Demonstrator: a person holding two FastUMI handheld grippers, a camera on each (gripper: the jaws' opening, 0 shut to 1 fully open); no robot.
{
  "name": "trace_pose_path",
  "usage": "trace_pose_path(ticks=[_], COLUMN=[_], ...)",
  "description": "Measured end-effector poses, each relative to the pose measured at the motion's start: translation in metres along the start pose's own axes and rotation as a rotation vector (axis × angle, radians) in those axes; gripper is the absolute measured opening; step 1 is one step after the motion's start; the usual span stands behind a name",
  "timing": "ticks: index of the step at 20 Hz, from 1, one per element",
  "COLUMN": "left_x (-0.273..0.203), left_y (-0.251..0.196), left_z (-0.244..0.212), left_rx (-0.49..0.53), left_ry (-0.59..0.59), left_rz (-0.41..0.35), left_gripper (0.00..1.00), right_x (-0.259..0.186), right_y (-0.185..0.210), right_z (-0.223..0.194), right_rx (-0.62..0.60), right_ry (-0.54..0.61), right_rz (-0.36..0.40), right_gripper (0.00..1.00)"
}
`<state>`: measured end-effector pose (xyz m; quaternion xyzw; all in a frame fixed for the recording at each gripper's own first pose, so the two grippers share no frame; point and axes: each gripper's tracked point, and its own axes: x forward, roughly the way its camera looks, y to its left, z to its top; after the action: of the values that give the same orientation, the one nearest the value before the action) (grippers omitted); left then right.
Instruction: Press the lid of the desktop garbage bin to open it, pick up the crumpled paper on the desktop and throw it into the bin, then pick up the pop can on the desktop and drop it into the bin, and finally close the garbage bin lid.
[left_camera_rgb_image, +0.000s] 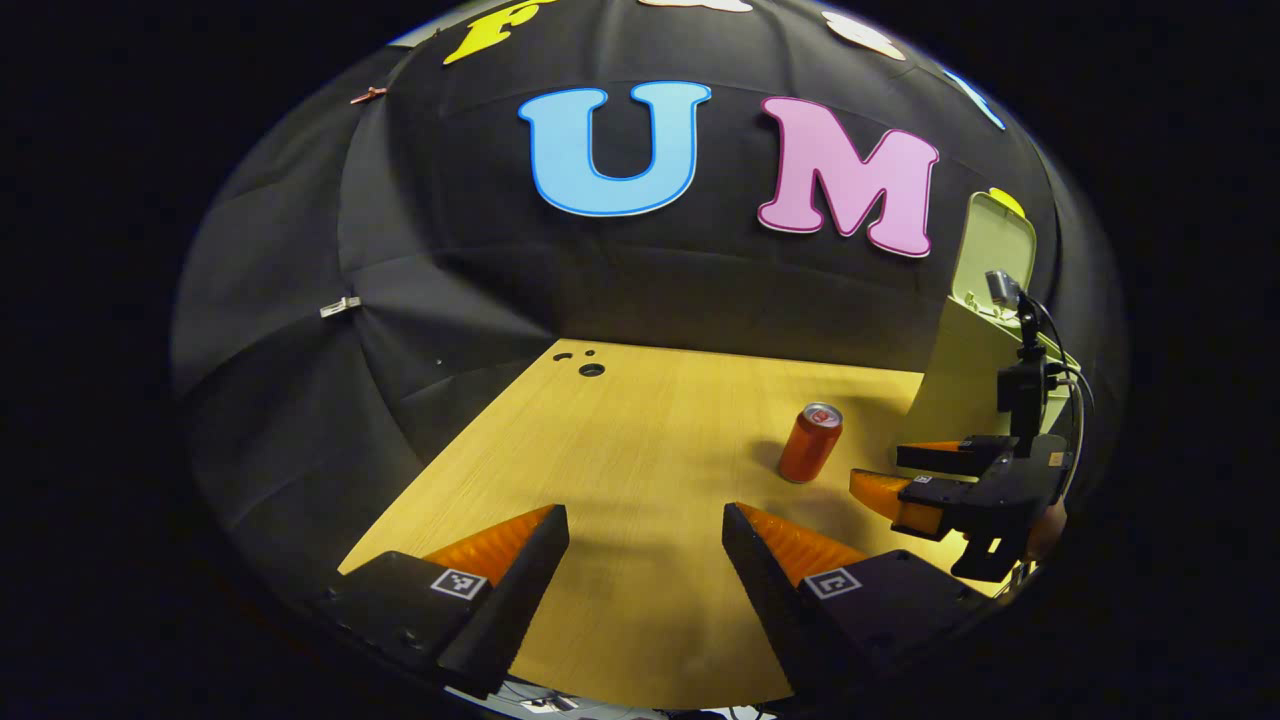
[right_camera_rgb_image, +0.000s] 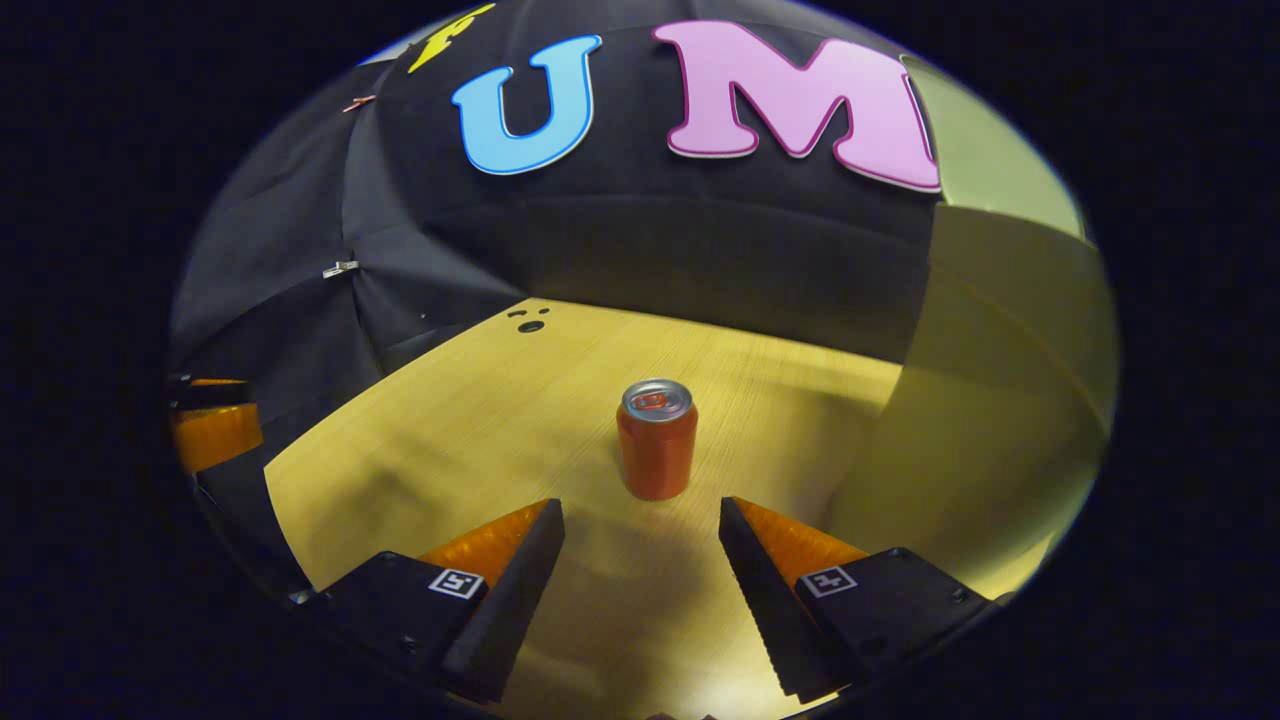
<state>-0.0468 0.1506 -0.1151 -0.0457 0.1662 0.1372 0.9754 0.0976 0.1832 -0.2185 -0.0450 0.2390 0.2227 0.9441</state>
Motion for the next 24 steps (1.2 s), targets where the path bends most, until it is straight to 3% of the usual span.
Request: trace_pose_path(ticks=[11, 24], left_x=[-0.002, 0.006], left_y=[0.021, 0.001], left_z=[-0.018, -0.02], left_rx=[-0.034, -0.013], left_ry=[0.053, 0.069], left_rz=[0.086, 0.072], left_gripper=[0.99, 0.99], right_x=[0.075, 0.122], right_y=[-0.026, -0.014], right_z=[-0.003, 0.012], right_rx=[0.031, 0.022], right_ry=[0.017, -0.012], right_rz=[-0.06, -0.03], right_gripper=[0.97, 0.96])
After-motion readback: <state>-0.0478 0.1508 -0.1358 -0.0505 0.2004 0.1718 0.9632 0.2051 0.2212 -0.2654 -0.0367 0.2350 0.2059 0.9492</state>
